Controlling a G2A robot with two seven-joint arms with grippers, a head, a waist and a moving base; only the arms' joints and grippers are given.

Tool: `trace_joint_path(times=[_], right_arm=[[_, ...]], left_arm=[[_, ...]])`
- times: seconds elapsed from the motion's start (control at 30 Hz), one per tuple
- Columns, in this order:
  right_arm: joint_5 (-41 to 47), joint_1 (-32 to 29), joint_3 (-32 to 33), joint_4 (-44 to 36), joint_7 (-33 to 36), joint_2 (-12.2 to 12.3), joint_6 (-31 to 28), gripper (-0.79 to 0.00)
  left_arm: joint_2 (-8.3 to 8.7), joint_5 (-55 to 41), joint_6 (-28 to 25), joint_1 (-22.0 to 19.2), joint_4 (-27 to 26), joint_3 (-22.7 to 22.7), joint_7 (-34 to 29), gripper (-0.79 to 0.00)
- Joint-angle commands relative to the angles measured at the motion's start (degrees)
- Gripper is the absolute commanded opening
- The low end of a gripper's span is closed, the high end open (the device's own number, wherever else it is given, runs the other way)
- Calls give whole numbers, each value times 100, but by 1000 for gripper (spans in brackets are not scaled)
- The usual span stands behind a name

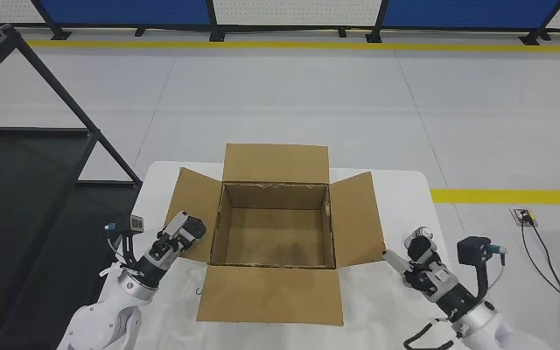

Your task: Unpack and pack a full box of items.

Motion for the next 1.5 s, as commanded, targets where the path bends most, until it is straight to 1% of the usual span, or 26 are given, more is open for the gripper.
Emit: trace_joint_path(times=[0.0,0.17,0.23,0.27,0.3,0.4,0.5,0.6,0.73,0.97,1.07,1.23,1.47], right_arm=[[357,158,-80,110,287,37,-384,0],[1232,533,-249,518,924,139,-1181,0],[1517,648,-218,731,1205,191,-1406,0],[1664,688,-160,851,1184,209,-1466,0],[1869,705,-126,940,1139,223,-1613,0],[2477,601,26,1244,1173,285,-2330,0],[2898,461,144,1518,1560,379,-2861,0],[3058,376,102,1708,1657,496,-2869,0],[2872,400,-68,2154,1657,641,-2870,0],[2574,949,-782,3084,1618,785,-2908,0],[2605,1282,-1019,3570,1551,800,-2961,0],[2639,1801,-1370,4264,1248,785,-3015,0],[2543,2367,-1825,4843,866,748,-3102,0]], left_arm=[[0,0,0,0,0,0,0,0],[0,0,0,0,0,0,0,0],[0,0,0,0,0,0,0,0],[0,0,0,0,0,0,0,0],[0,0,0,0,0,0,0,0],[0,0,0,0,0,0,0,0],[0,0,0,0,0,0,0,0],[0,0,0,0,0,0,0,0],[0,0,0,0,0,0,0,0],[0,0,0,0,0,0,0,0],[0,0,0,0,0,0,0,0],[0,0,0,0,0,0,0,0],[0,0,0,0,0,0,0,0]])
